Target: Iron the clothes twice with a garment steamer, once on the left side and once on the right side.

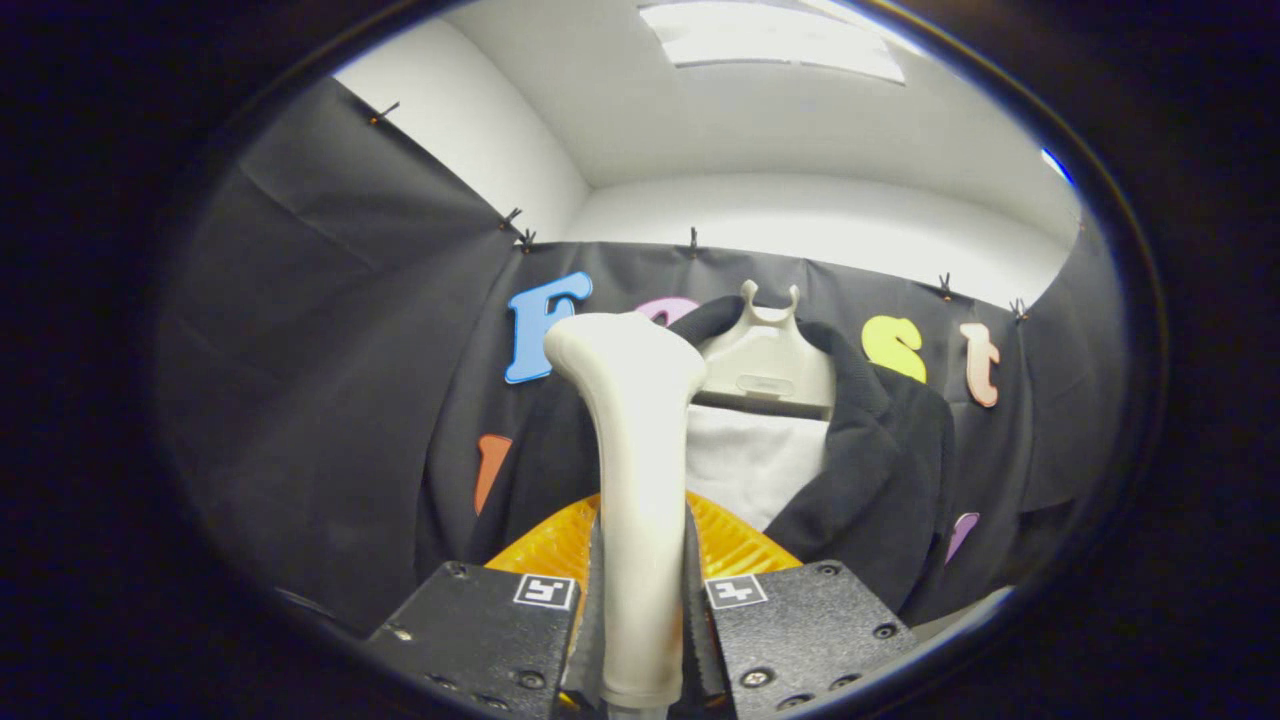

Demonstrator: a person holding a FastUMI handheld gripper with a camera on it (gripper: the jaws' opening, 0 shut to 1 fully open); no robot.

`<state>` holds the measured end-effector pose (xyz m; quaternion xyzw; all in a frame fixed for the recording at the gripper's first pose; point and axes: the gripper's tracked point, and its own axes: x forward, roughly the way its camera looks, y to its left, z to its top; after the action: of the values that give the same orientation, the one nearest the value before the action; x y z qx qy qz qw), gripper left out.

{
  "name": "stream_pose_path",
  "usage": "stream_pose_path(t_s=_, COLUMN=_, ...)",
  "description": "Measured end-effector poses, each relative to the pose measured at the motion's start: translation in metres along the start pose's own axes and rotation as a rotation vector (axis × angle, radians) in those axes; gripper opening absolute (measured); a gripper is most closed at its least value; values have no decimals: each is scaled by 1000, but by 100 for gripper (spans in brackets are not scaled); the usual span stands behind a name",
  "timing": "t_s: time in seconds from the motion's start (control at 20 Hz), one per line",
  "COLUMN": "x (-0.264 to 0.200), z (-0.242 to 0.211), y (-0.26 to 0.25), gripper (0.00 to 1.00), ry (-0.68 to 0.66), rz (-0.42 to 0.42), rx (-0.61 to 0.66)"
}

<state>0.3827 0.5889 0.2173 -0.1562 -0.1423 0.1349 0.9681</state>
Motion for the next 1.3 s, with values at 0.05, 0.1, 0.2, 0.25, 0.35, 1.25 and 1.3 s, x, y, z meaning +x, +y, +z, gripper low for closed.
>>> stream_pose_path(t_s=0.05, x=5, z=-2, y=1, gripper=34, ry=6, rz=-5, rx=-6)
stream_pose_path(t_s=0.1, x=8, z=-7, y=0, gripper=34, ry=14, rz=-8, rx=-8)
stream_pose_path(t_s=0.2, x=7, z=-22, y=2, gripper=34, ry=37, rz=-4, rx=-10)
stream_pose_path(t_s=0.25, x=4, z=-28, y=2, gripper=34, ry=46, rz=-3, rx=-13)
stream_pose_path(t_s=0.35, x=-4, z=-38, y=3, gripper=34, ry=64, rz=6, rx=-17)
stream_pose_path(t_s=1.25, x=-92, z=-139, y=12, gripper=34, ry=314, rz=37, rx=-5)
stream_pose_path(t_s=1.3, x=-96, z=-143, y=13, gripper=34, ry=322, rz=37, rx=-3)
